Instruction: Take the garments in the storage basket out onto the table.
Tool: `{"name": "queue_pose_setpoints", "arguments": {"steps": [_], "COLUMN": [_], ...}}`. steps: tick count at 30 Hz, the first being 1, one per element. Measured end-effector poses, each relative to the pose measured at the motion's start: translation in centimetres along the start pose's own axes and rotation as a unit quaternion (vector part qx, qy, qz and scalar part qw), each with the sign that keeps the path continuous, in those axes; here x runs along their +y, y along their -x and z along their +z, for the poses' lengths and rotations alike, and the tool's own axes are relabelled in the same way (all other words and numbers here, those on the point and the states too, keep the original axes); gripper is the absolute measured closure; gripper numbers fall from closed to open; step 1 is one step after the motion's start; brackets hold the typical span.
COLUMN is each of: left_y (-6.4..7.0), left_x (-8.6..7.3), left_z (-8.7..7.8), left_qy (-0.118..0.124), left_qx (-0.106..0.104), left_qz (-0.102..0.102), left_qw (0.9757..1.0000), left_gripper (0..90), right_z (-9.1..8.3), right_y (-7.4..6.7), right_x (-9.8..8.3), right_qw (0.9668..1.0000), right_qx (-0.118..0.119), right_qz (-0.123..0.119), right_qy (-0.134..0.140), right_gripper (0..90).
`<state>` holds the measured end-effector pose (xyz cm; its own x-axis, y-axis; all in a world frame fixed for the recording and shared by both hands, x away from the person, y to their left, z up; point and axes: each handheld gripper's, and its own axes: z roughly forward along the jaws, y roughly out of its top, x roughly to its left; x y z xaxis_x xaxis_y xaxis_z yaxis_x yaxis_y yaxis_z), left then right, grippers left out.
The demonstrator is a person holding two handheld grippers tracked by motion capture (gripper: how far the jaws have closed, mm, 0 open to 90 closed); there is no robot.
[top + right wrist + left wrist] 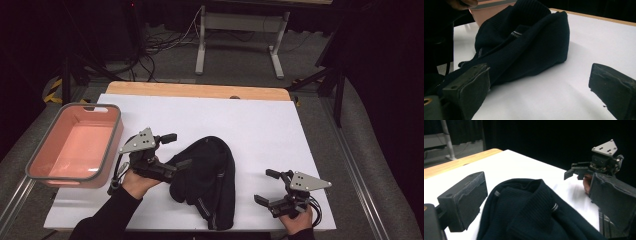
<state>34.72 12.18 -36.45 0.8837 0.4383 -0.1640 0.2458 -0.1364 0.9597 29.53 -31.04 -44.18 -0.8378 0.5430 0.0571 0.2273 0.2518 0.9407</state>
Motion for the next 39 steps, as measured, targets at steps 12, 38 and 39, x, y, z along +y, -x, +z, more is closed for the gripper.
{"name": "queue_pose_setpoints", "arguments": {"steps": [12, 38, 39], "left_y": [-1.2, -3.5, -3.6], "left_x": [-0.3, -6.5, -7.0], "left_z": [-3.0, -7.4, -7.4], "left_qy": [-0.024, -0.035, -0.033], "left_qx": [0.031, 0.048, 0.048], "left_qz": [0.009, -0.028, -0.033], "left_qw": [0.9992, 0.9978, 0.9977], "left_gripper": [0.8, 0.3, 0.3], "right_z": [0.0, 0.1, 0.1], "right_y": [0.0, -0.1, -0.1], "right_x": [0.0, 0.0, 0.0], "right_qw": [1.0, 1.0, 1.0], "right_qx": [0.001, 0.002, 0.002], "right_qz": [0.0, 0.002, 0.002], "right_qy": [0.002, -0.001, -0.001], "right_gripper": [3.9, 3.7, 3.7]}}
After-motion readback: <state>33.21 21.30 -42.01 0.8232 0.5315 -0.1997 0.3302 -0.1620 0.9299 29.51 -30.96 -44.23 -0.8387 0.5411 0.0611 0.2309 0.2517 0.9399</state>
